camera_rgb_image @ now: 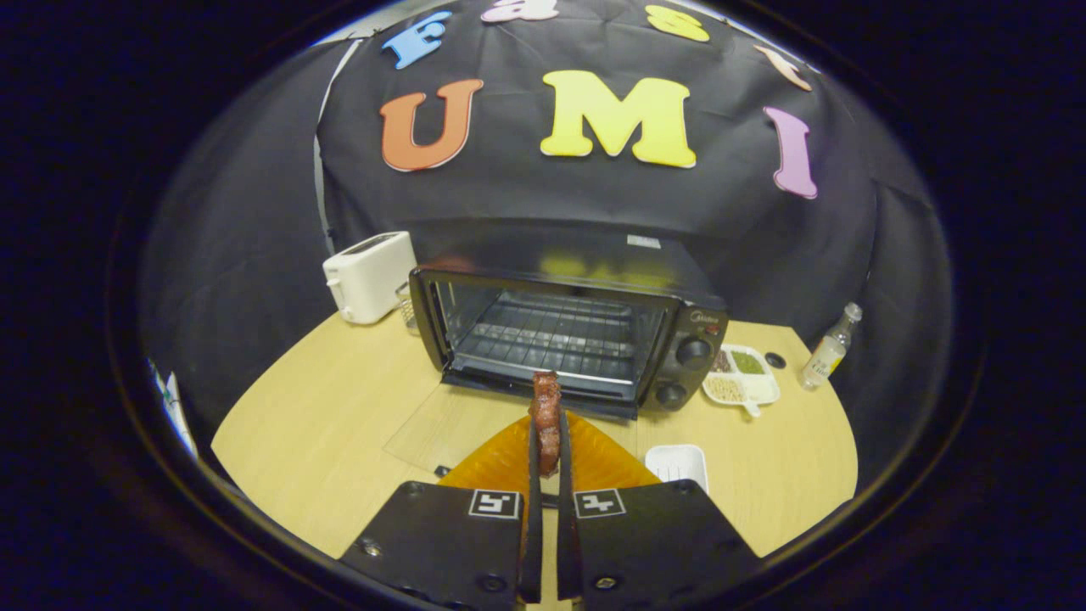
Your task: Open the toaster oven, put the food inside, and close the toaster oven door.
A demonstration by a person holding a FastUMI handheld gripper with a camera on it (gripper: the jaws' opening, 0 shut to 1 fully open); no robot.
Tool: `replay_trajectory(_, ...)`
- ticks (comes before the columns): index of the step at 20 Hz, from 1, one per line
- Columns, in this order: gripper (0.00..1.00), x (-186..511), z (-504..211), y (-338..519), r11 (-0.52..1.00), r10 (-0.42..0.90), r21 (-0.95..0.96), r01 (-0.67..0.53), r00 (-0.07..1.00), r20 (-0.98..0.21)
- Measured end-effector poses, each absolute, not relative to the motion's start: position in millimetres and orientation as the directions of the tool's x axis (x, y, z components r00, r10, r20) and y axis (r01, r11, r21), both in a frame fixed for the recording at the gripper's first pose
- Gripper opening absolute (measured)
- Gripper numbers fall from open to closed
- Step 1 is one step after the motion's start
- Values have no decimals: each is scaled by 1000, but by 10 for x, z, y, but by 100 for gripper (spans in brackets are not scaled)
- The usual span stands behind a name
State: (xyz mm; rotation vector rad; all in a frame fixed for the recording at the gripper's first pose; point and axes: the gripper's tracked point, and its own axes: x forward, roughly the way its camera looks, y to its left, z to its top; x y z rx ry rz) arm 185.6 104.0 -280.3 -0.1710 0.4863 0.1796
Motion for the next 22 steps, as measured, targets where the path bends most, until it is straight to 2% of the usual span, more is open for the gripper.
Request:
replay_trajectory(7,10,2375,-2820,1417,986,161,3,-167,946,-280)
replay_trajectory(11,10,2678,-2842,1633,972,228,114,-207,948,-223)
replay_trajectory(16,11,3078,-3069,1581,917,293,335,-217,936,-194)
replay_trajectory(20,11,3298,-3254,1537,831,348,526,-182,908,-235)
replay_trajectory(22,12,3394,-3414,1491,828,342,541,-151,900,-272)
